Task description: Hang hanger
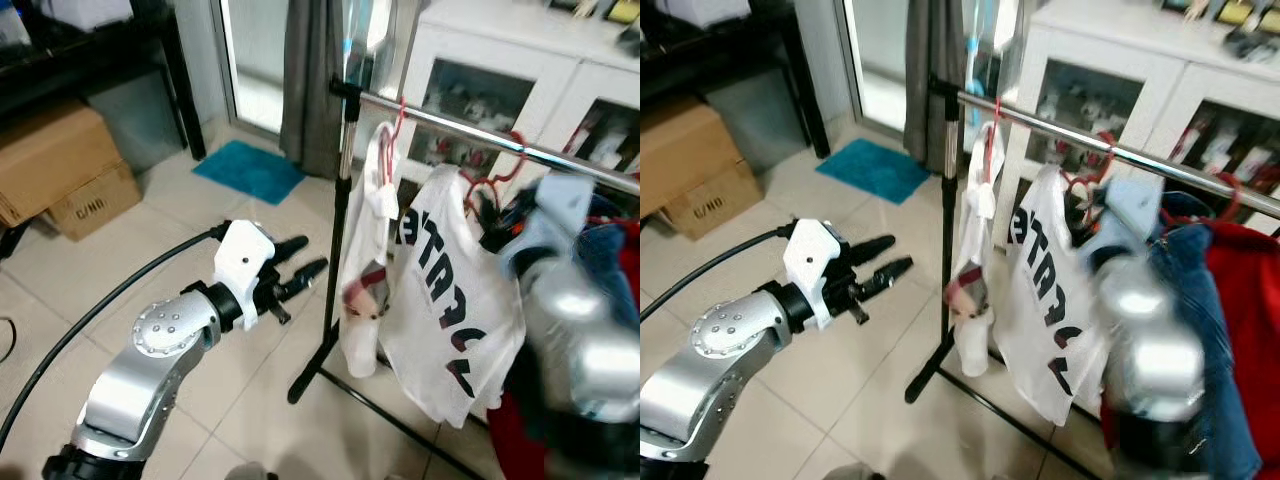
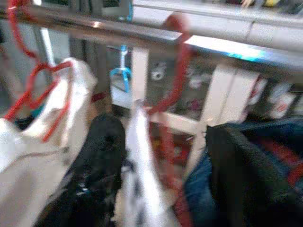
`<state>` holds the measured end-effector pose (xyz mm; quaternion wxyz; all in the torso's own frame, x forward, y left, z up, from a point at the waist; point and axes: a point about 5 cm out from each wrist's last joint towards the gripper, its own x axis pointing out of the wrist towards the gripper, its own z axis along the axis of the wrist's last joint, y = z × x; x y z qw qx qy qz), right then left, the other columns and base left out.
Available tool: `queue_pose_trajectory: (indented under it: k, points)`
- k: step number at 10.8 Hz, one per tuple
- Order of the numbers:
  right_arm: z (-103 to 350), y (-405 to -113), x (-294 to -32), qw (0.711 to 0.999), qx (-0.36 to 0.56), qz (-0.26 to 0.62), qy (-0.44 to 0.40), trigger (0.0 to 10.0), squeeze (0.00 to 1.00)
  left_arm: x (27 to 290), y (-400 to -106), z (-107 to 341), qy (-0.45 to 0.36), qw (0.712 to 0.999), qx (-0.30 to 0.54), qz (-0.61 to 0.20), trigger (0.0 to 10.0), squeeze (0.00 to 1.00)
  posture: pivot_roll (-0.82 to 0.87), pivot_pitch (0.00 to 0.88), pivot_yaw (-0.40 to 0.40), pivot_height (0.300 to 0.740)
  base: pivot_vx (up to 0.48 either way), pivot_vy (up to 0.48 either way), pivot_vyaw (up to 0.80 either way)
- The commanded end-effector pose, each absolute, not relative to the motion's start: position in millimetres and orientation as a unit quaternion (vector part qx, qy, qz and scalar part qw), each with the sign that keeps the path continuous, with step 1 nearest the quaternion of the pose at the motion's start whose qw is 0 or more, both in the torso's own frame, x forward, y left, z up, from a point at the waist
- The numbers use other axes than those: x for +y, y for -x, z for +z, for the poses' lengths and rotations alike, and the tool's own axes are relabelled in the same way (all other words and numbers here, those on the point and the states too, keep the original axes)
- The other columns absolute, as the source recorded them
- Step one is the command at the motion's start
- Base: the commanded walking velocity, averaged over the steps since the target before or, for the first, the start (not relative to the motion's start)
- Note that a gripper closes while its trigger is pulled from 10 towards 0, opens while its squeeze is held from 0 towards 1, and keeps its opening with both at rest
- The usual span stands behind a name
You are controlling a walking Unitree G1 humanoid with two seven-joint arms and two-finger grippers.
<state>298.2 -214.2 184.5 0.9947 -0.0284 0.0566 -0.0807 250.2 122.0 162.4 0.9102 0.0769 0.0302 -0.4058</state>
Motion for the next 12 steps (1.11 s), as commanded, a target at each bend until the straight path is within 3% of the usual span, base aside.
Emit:
queue_pose_trajectory:
  k: [1, 2, 3, 7, 12]
  points:
    - [181.2, -301.1, -223.4, 0.992, 0.078, -0.093, 0.03, 10.0, 1.0, 119.6, -248.2, 165.5, -0.077, 0.9, 0.031, -0.427, 10.0, 0.0, 0.07, 0.022, -0.025, 0.74, 0.0, 0.0, 0.0]
    - [170.8, -310.9, -225.7, 0.991, 0.126, -0.034, -0.012, 10.0, 0.63, 117.3, -244.3, 166.1, -0.077, 0.883, 0.038, -0.461, 10.0, 0.0, 0.07, 0.022, -0.025, 0.74, 0.0, 0.0, 0.0]
    - [164.8, -322.6, -231.1, 0.989, 0.142, -0.006, -0.029, 10.0, 0.0, 113.8, -242.7, 165.2, -0.072, 0.867, 0.047, -0.49, 10.0, 0.0, 0.06, 0.017, -0.013, 0.74, 0.0, 0.0, 0.0]
    - [177.7, -358.2, -265.7, 0.987, 0.158, 0.004, 0.039, 10.0, 0.0, 111.0, -243.5, 166.6, -0.075, 0.848, 0.054, -0.522, 10.0, 0.0, 0.07, 0.017, -0.022, 0.74, 0.0, 0.0, 0.0]
    - [159.4, -362.4, -267.4, 0.965, 0.232, 0.114, 0.035, 10.0, 0.0, 112.5, -240.3, 167.6, -0.074, 0.839, 0.061, -0.535, 10.0, 0.0, 0.07, 0.021, -0.025, 0.74, 0.0, 0.0, 0.0]
